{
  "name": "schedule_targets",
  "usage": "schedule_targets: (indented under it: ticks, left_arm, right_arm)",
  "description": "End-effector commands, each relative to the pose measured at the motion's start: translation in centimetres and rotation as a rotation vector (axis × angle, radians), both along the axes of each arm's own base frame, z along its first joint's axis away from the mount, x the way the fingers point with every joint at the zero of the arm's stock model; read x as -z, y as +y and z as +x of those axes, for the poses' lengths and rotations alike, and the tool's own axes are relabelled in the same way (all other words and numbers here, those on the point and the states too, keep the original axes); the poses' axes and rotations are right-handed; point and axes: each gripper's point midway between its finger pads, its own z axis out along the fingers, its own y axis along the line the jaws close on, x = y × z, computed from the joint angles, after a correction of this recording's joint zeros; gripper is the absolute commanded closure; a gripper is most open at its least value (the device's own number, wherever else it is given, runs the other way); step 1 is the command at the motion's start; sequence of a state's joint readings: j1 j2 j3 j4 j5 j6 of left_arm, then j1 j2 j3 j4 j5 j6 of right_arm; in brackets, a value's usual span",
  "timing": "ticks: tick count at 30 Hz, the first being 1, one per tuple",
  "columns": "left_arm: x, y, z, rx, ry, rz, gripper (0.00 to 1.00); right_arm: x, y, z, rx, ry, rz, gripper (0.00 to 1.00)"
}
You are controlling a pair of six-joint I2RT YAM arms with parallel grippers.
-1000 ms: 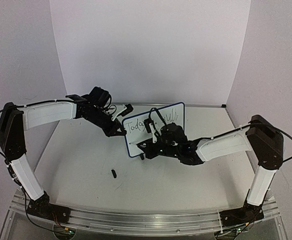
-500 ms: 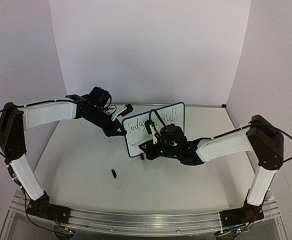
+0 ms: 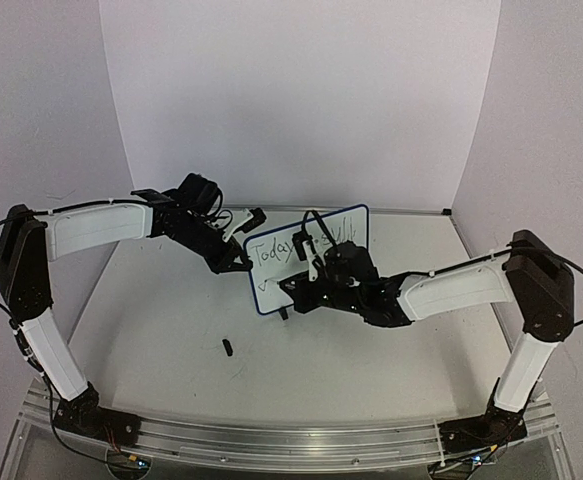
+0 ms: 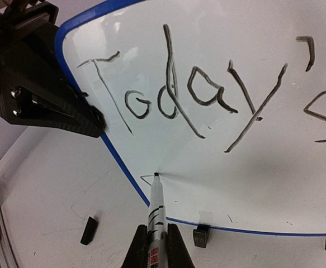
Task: Write a sentence on the whiteboard
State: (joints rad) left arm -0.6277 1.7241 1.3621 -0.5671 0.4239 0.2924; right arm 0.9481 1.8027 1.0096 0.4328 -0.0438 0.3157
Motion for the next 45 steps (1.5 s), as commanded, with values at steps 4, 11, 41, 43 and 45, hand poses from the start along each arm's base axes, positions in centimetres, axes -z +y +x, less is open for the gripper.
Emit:
schedule_targets:
  ticks: [4, 11, 41, 43, 45]
  left_arm:
    - [2.8, 1.6, -0.1, -0.016, 0.009, 0.128, 1.00]
    - [2.7, 1.7, -0.1, -0.018, 0.009, 0.127, 1.00]
    - [3.0, 1.6, -0.1, -0.016, 0.014, 0.129, 1.00]
    - [3.0, 1.6, -0.1, -0.015, 0.013, 0.129, 1.00]
    - [3.0, 1.7, -0.1, -0.017, 0.013, 0.130, 1.00]
  right_arm:
    - [-3.1, 0.6, -0.1, -0.036, -0.046, 0.069, 1.00]
    - [-4.6, -1.1, -1.0, -0.019, -0.053, 0.088, 1.00]
    - [-4.0, -0.7, 2.2, 0.061, -0.083, 0.023, 1.00]
    - [-3.3, -0.1, 1.8, 0.023, -0.065, 0.019, 1.00]
    - [-2.6, 0.1, 1.7, 0.018, -0.050, 0.012, 1.00]
